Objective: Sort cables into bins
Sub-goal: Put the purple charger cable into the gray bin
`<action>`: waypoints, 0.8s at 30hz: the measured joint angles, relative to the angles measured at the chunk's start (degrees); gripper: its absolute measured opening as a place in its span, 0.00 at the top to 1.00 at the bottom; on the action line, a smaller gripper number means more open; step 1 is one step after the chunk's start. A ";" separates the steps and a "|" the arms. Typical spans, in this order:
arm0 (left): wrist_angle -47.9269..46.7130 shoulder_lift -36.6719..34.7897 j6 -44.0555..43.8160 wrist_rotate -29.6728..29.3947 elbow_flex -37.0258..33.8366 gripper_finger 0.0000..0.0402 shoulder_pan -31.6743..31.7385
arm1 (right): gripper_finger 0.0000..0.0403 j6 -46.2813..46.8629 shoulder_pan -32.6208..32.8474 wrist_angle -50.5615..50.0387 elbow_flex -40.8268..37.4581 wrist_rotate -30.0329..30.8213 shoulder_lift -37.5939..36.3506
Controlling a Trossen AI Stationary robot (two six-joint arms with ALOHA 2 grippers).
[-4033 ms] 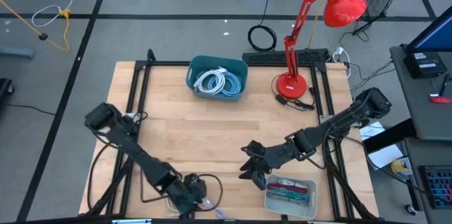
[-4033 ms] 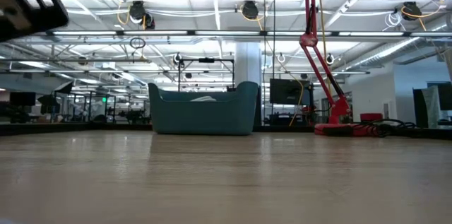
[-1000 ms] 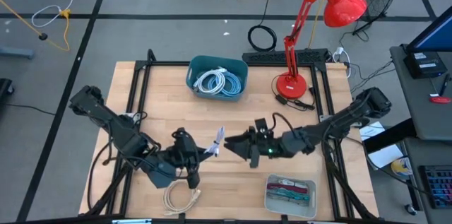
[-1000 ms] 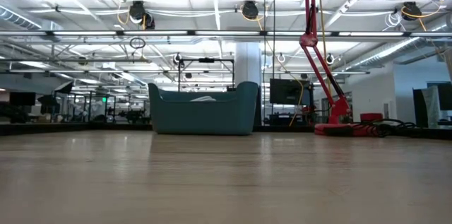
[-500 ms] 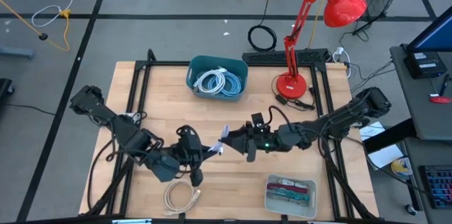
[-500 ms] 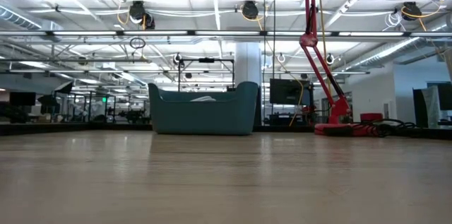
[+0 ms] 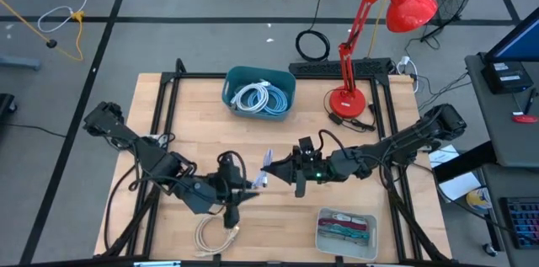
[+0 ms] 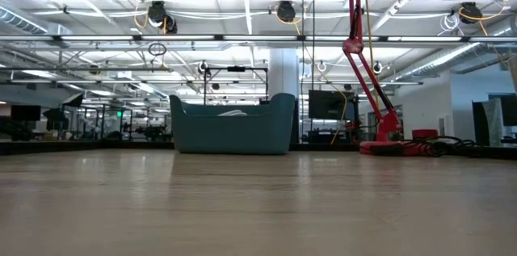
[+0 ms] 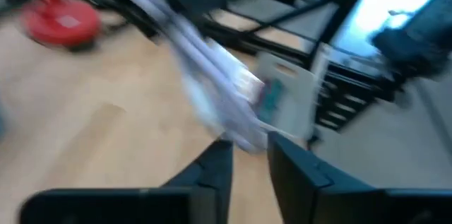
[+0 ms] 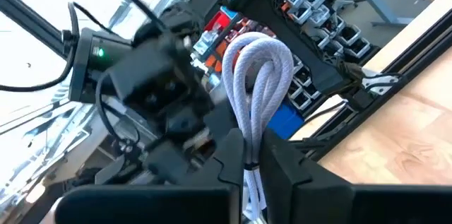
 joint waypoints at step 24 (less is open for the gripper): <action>-9.04 0.02 -16.96 -7.11 0.00 0.65 -10.07 | 0.97 -1.84 1.20 -29.75 -0.02 -20.73 -10.20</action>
